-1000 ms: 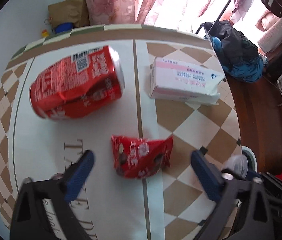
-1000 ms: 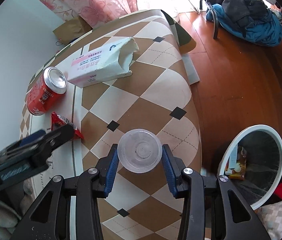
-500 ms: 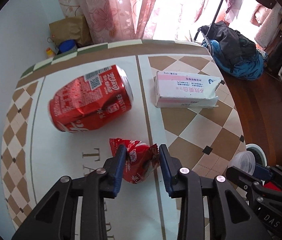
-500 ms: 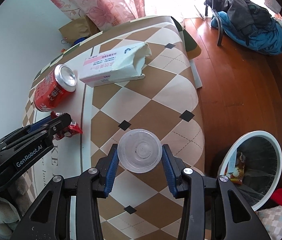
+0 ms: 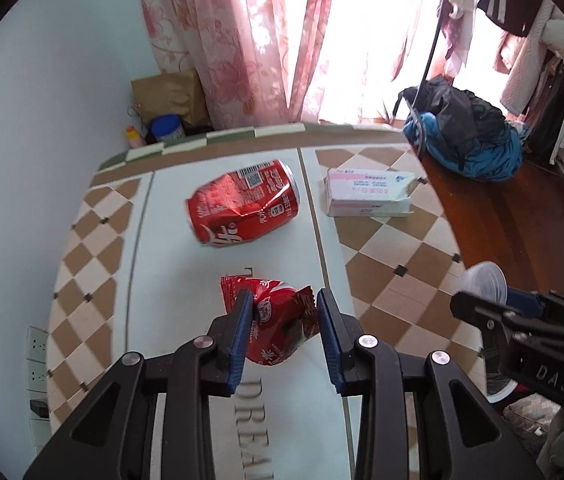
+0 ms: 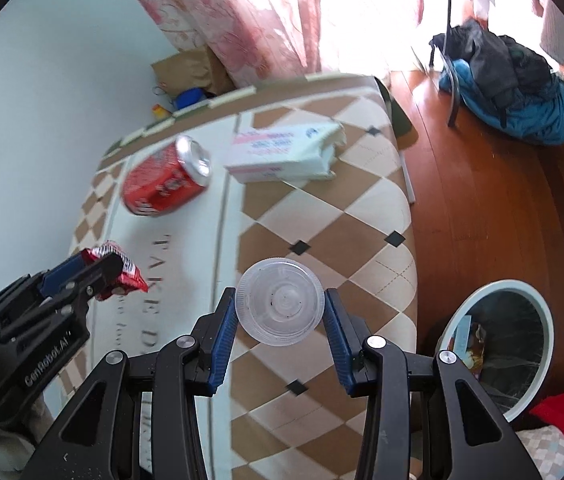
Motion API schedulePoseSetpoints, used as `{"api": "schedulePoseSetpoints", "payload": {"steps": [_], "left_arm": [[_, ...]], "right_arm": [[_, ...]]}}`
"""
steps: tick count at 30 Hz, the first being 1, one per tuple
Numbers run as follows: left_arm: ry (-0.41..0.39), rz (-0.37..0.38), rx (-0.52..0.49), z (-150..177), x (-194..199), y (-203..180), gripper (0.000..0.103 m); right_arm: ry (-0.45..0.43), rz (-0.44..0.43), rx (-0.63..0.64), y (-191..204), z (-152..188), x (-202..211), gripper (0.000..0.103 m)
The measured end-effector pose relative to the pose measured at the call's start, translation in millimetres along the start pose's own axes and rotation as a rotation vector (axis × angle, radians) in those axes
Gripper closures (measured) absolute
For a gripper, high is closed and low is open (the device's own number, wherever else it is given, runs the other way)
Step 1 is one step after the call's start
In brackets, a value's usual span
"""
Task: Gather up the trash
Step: 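Carry the red wrapper and clear cup over the trash bin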
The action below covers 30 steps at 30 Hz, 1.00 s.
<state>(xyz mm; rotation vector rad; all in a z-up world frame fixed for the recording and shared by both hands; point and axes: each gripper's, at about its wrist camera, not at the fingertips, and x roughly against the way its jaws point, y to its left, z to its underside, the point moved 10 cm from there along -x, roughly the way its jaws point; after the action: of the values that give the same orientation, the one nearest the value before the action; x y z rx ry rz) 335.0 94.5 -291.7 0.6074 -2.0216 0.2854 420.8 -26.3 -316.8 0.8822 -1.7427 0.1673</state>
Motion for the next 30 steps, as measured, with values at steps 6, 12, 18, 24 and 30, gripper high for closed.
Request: {"api": "schedulePoseSetpoints", "payload": {"steps": [6,12,18,24,30], "left_arm": [[-0.082,0.015,0.003,0,60,-10,0.074],[-0.160,0.054,-0.026,-5,117,-42,0.074],[-0.201,0.136,-0.104,-6,149,-113,0.074],[-0.160,0.226,-0.204,4,136,-206,0.074],[-0.047,0.280,-0.266,22,84,-285,0.074]], "right_arm": [[-0.094,-0.019,0.025,11,1,63,0.059],[-0.187,-0.014,-0.005,-11,13,137,0.059],[-0.245,0.025,-0.076,-70,39,198,0.059],[-0.235,0.100,-0.203,-160,74,214,0.059],[-0.153,0.148,-0.329,-252,107,182,0.059]]}}
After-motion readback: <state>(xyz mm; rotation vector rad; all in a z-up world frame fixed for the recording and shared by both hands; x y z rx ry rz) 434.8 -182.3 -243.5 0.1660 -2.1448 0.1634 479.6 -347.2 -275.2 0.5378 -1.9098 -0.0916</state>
